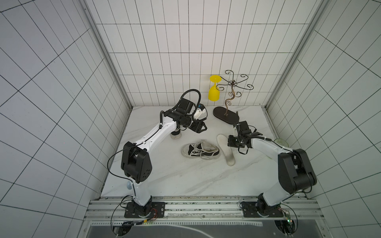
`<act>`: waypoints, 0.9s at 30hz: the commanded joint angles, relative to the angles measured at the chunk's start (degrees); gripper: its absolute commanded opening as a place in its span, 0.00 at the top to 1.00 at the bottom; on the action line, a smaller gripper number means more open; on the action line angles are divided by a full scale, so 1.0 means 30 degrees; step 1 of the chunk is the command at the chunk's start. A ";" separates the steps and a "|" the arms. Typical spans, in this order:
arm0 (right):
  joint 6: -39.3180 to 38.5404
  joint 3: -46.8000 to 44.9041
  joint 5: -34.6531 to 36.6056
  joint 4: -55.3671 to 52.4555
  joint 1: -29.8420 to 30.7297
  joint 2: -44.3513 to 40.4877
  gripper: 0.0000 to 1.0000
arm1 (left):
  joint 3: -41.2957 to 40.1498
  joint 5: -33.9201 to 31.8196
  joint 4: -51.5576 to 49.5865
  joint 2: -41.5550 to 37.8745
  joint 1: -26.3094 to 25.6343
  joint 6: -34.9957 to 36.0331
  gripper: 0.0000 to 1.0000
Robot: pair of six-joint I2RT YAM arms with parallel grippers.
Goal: Insert the insole into the shoe
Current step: Pick up the insole from the center of the board.
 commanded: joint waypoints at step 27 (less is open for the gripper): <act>-0.3691 0.3239 -0.6027 -0.2324 0.2360 -0.4154 1.00 | 0.0634 0.5883 -0.1490 0.2877 0.0590 0.4222 0.33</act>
